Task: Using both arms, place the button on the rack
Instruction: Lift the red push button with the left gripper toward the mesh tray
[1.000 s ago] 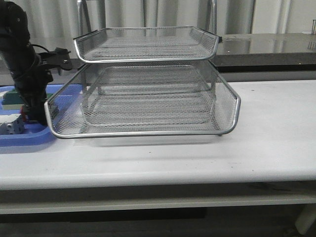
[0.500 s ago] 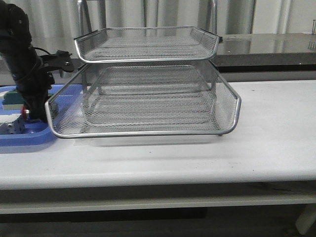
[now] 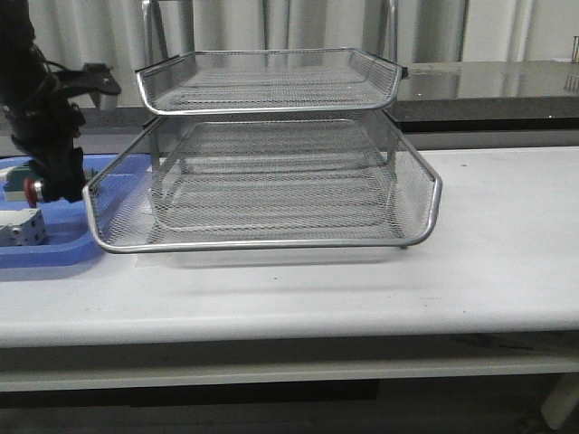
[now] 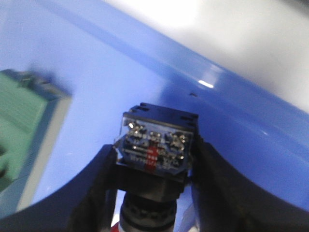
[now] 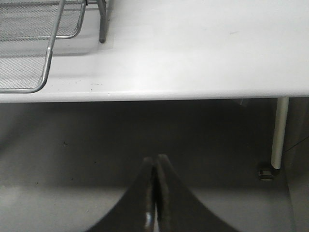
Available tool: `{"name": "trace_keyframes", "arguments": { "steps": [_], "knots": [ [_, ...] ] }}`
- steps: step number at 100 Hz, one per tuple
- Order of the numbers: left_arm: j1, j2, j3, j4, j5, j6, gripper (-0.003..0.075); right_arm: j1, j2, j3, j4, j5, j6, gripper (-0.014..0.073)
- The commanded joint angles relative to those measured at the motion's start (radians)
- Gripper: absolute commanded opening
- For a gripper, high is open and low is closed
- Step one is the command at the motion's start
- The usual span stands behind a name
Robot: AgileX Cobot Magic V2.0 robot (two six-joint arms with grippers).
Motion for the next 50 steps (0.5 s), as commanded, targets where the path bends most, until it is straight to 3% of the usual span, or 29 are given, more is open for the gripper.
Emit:
{"name": "trace_keyframes", "arguments": {
  "steps": [1,50],
  "knots": [
    [0.013,-0.116,-0.024,-0.045,-0.02,-0.015,-0.002,0.0,0.003,-0.033,-0.015,-0.059,-0.002,-0.007],
    [0.044,-0.33,-0.024,-0.2,0.101,-0.034,-0.002,0.0,0.003,-0.033,-0.015,-0.059,-0.002,-0.007]
  ]
}}
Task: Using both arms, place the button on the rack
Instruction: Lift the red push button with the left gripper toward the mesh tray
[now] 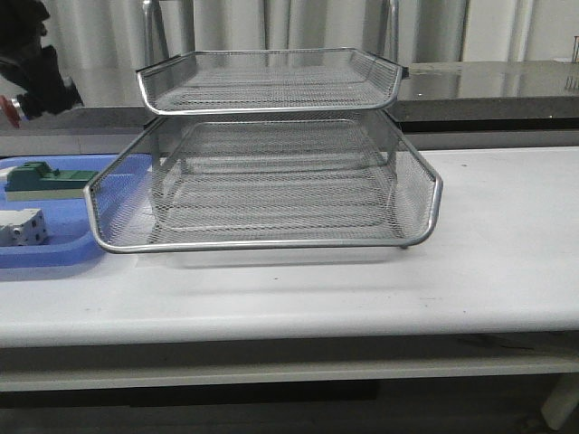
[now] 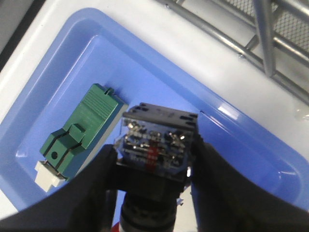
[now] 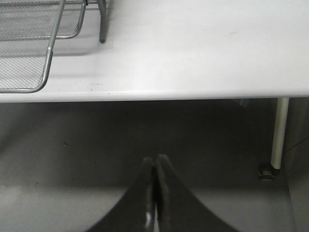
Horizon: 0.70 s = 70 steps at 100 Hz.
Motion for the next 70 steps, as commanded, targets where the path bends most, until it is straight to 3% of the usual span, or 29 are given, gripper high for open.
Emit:
{"name": "trace_keyframes", "arguments": {
  "steps": [1,44,70],
  "knots": [
    [0.002,-0.111,-0.026,-0.063,0.006,-0.013,-0.002,0.0,0.003,-0.033,-0.015,-0.059,-0.002,-0.007],
    [-0.016,-0.265,-0.026,-0.339,0.287,-0.013,-0.002,0.0,0.003,-0.033,-0.015,-0.059,-0.002,-0.007],
    [-0.18,-0.272,-0.026,-0.352,0.313,-0.013,-0.002,0.0,0.003,-0.033,-0.015,-0.059,-0.002,-0.007]
  ]
}}
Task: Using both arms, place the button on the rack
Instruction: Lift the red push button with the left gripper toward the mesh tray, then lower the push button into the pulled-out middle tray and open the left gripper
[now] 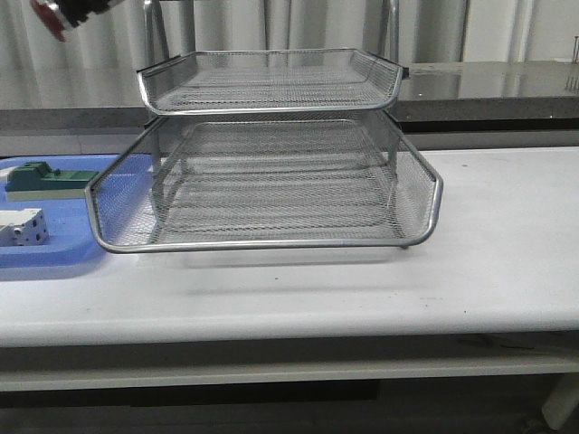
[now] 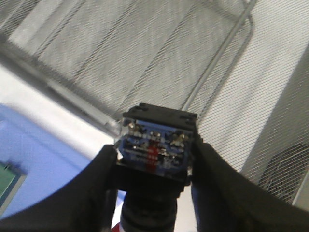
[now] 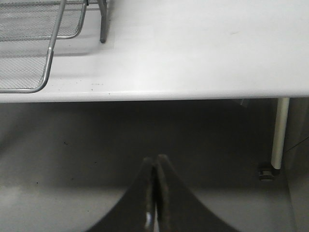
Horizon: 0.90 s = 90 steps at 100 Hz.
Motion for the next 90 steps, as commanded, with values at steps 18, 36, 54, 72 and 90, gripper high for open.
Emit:
{"name": "trace_keyframes", "arguments": {
  "steps": [18,36,54,72,90],
  "knots": [
    [-0.211,-0.044,-0.026,-0.055,0.026,0.003,-0.002,0.0,0.003,-0.033,-0.015,-0.059,-0.002,-0.007],
    [-0.343,-0.008,-0.026,0.018,0.026,0.005,-0.002,0.0,0.003,-0.033,-0.015,-0.059,-0.002,-0.007],
    [-0.434,0.055,-0.026,0.103,0.026,0.005,-0.002,0.0,0.003,-0.033,-0.015,-0.059,-0.002,-0.007],
    [-0.49,0.115,-0.024,0.202,0.017,0.005,-0.002,0.0,0.003,-0.033,-0.015,-0.059,-0.002,-0.007],
    [-0.5,0.162,-0.024,0.26,-0.001,-0.009,-0.0003,0.0,0.003,-0.033,-0.015,-0.059,-0.002,-0.007]
  ]
}}
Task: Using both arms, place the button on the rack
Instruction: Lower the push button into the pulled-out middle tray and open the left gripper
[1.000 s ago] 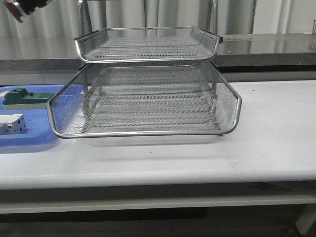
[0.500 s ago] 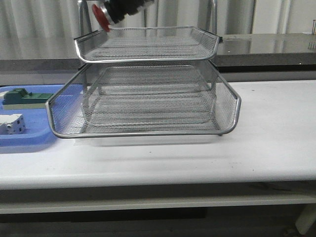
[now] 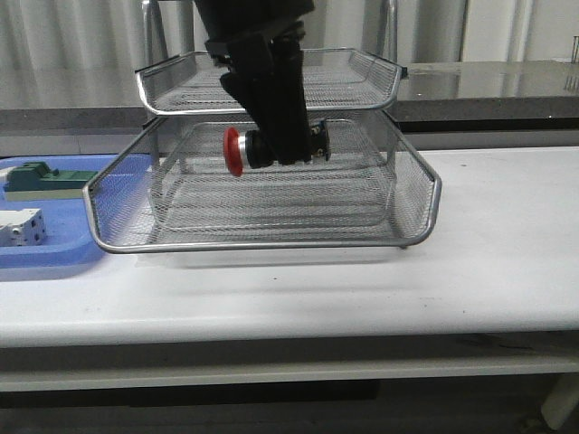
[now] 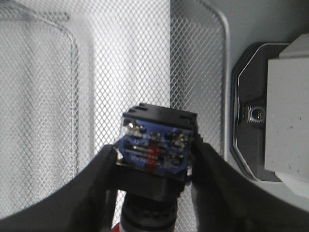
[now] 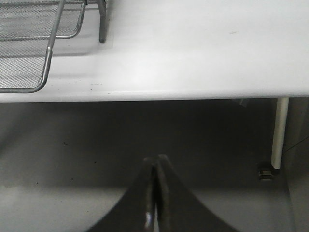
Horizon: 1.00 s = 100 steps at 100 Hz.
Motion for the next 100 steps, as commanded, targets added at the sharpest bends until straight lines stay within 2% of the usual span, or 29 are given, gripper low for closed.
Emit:
{"name": "trace_keyframes", "arguments": {
  "steps": [1,7,25,37,78,100],
  "knots": [
    [-0.008,-0.036,-0.026,0.0,-0.002,-0.012,0.0,0.0,0.003,-0.033,-0.015,-0.059,-0.002,-0.007],
    [-0.008,-0.024,-0.026,0.005,-0.002,-0.012,0.0043,0.0,0.003,-0.033,-0.015,-0.059,-0.002,-0.007],
    [-0.008,-0.006,-0.026,0.03,-0.013,-0.032,0.0274,0.0,0.003,-0.033,-0.015,-0.059,-0.002,-0.007],
    [-0.008,-0.006,-0.026,0.035,-0.017,-0.032,0.036,0.0,0.003,-0.033,-0.015,-0.059,-0.002,-0.007],
    [-0.008,-0.006,-0.026,0.039,-0.017,-0.036,0.0413,0.0,0.003,-0.033,-0.015,-0.059,-0.002,-0.007],
    [-0.008,-0.012,-0.04,0.039,-0.01,-0.077,0.0414,0.0,0.003,-0.033,-0.015,-0.059,-0.002,-0.007]
  ]
}}
